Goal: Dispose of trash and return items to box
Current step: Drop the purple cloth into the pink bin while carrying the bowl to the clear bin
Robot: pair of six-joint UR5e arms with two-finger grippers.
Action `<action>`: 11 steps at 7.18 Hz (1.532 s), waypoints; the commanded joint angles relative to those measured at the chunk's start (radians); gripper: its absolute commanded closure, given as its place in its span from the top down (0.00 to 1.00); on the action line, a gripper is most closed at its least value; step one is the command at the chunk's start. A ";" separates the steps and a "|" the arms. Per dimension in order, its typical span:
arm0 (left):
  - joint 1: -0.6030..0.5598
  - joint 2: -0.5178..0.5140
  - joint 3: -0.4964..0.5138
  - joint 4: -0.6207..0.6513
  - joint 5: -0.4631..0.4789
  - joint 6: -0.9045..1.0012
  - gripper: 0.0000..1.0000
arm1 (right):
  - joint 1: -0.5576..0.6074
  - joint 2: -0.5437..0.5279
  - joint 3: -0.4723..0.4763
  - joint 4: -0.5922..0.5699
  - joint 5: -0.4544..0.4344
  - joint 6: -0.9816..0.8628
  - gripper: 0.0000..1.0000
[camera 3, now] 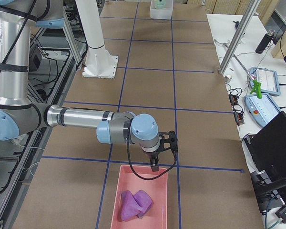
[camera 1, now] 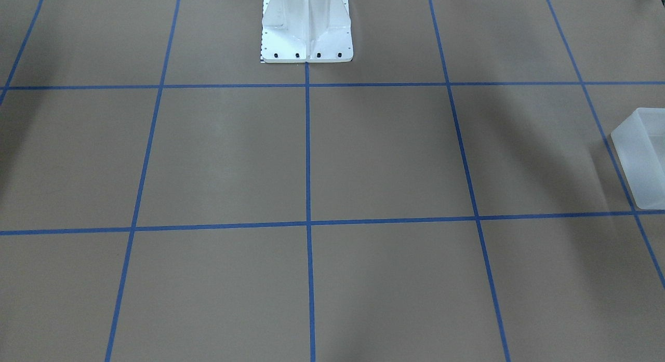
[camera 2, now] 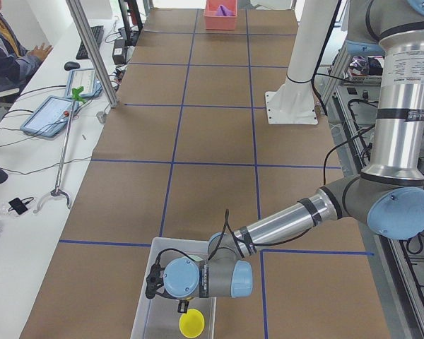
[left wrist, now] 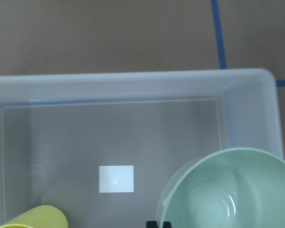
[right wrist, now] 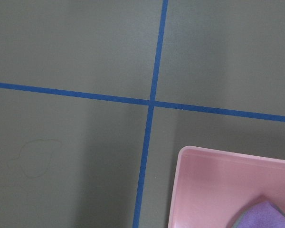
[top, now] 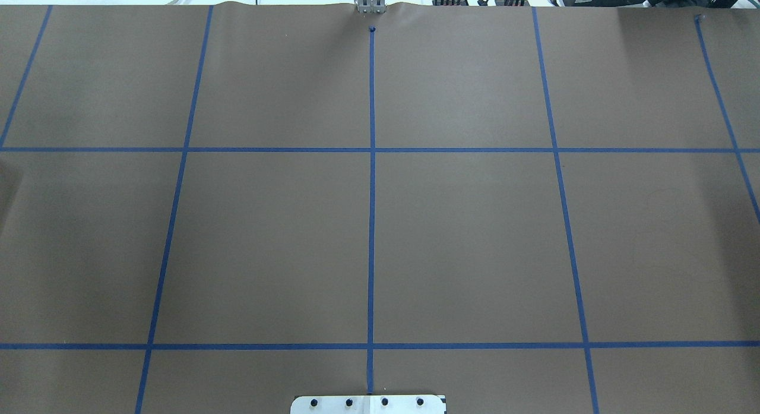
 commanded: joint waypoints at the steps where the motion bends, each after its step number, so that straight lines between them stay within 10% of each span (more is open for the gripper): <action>1: 0.002 -0.019 0.085 -0.082 0.002 -0.045 0.00 | -0.029 0.000 0.022 0.001 0.006 0.056 1.00; 5: 0.008 -0.039 0.148 -0.164 -0.007 -0.159 0.00 | -0.040 0.000 0.025 0.001 0.020 0.058 1.00; 6: 0.016 -0.039 0.148 -0.164 -0.010 -0.160 0.21 | -0.042 0.000 0.027 0.001 0.025 0.058 1.00; 7: 0.030 -0.056 0.141 -0.163 -0.016 -0.183 0.82 | -0.042 0.000 0.028 0.002 0.025 0.058 1.00; 8: 0.036 -0.061 0.103 -0.160 -0.039 -0.249 0.98 | -0.042 0.000 0.028 0.002 0.025 0.058 1.00; 11: 0.034 -0.008 -0.228 -0.002 -0.159 -0.326 0.98 | -0.042 -0.009 0.050 0.001 0.026 0.059 1.00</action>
